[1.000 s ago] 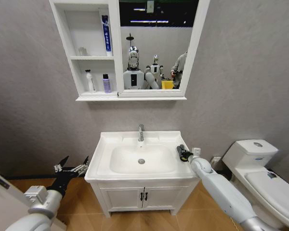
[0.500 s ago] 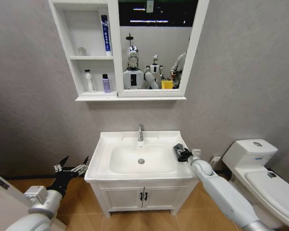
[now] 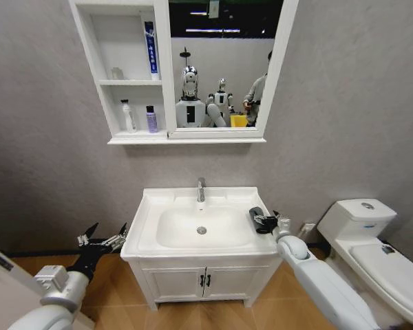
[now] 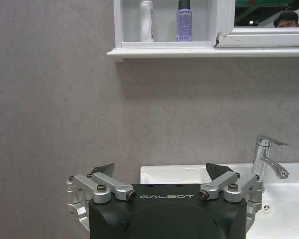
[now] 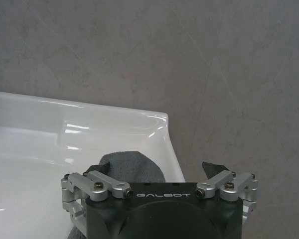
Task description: Move facial cleanser and shampoo from washbasin to cabinet, then wipe washbasin with towel.
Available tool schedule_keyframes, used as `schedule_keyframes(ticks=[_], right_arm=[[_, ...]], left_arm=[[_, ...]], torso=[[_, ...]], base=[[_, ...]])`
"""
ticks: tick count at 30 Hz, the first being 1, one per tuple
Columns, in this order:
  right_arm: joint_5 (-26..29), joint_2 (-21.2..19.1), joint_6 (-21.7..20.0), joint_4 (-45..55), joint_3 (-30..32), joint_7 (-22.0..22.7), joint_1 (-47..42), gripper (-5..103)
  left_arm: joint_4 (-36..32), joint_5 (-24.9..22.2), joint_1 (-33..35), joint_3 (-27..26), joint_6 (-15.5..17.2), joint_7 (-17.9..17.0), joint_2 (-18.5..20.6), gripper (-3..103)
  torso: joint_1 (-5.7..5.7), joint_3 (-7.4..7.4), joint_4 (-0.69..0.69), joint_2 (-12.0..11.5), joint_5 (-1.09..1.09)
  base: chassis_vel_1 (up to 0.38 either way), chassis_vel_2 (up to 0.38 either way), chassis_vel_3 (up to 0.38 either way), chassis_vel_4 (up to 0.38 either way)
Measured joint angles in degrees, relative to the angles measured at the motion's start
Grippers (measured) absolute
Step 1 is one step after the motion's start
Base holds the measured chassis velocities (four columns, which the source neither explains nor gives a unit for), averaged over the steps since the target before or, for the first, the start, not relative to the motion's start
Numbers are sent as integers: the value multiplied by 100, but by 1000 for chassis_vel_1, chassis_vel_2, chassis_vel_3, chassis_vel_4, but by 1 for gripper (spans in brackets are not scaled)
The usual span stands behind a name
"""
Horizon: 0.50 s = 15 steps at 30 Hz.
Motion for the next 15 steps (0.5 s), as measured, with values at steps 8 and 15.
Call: schedule_keyframes(ticks=[8,15], right_arm=[[-1304,78,461,-303,151,-125,-60,100],[-1447,181,1091,-545,114,-257,18,100]], left_arm=[[0,0,0,0,0,0,0,100],[0,0,0,0,0,0,0,100]], torso=[[0,0,-1,0,0],[0,0,-1,0,-1]], base=[[0,0,0,0],[0,0,0,0]])
